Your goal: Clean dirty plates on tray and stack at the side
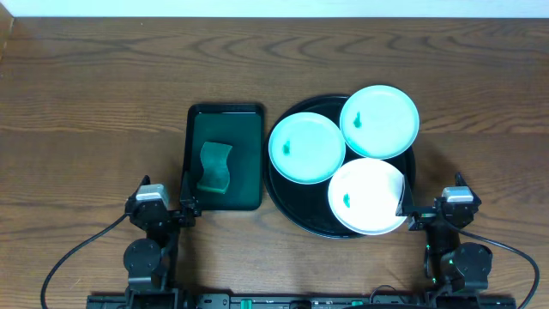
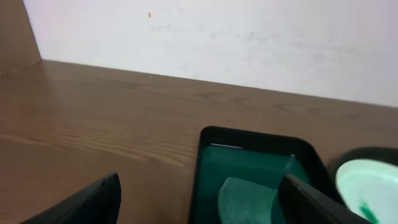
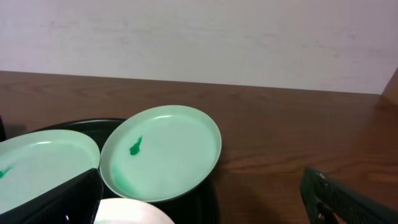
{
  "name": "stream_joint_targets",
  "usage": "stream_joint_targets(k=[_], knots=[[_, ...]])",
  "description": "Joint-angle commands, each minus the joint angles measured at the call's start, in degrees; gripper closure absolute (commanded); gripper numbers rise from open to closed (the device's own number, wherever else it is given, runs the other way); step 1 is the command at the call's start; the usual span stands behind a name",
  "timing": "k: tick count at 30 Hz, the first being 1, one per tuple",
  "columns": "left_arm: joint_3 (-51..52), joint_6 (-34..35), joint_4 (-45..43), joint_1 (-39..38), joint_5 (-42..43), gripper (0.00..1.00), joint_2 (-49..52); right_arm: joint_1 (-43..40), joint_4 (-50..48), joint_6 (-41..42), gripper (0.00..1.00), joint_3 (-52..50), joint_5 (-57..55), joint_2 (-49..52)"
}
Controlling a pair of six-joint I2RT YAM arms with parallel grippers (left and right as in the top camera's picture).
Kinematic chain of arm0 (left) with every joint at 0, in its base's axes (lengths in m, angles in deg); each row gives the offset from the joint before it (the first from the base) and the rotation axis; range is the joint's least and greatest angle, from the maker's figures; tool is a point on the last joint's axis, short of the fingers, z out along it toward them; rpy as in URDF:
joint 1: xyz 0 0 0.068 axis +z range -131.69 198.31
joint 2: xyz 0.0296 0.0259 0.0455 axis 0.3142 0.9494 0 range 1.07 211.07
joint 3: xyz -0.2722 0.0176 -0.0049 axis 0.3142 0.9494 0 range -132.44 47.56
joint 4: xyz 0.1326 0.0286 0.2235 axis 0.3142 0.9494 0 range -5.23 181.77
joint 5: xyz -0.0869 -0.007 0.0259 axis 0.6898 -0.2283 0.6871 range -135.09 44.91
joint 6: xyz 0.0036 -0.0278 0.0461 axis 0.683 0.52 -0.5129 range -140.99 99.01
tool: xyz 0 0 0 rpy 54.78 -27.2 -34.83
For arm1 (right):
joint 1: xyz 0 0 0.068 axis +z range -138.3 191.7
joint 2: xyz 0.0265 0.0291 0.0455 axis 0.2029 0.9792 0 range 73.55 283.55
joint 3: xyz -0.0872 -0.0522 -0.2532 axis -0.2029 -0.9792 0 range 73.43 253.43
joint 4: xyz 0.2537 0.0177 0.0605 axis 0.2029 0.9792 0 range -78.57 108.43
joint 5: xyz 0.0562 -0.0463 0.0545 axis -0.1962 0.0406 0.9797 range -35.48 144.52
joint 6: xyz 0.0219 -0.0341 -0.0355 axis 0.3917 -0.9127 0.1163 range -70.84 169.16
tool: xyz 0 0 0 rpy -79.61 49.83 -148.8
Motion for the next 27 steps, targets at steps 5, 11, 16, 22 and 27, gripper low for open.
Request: stream_joint_targets(k=[5, 11, 16, 22, 27], knots=[[-4.4, 11.4, 5.0, 0.0, 9.6, 0.19, 0.4, 0.4, -0.5, 0.7, 0.01, -0.1, 0.1, 0.1], [-19.3, 14.5, 13.4, 0.0, 13.9, 0.19, 8.4, 0.4, -1.6, 2.1, 0.01, -0.1, 4.5, 0.1], [-41.2, 11.6, 28.4, 0.0, 16.0, 0.19, 26.3, 0.4, 1.1, 7.0, 0.01, 3.4, 7.2, 0.3], [-70.4, 6.9, 55.0, 0.0, 16.2, 0.19, 50.6, 0.4, 8.5, 8.0, 0.01, 19.1, 8.5, 11.1], [-79.1, 6.5, 63.2, 0.0, 16.2, 0.19, 61.8, 0.4, 19.5, 7.5, 0.01, 36.9, 14.3, 28.8]])
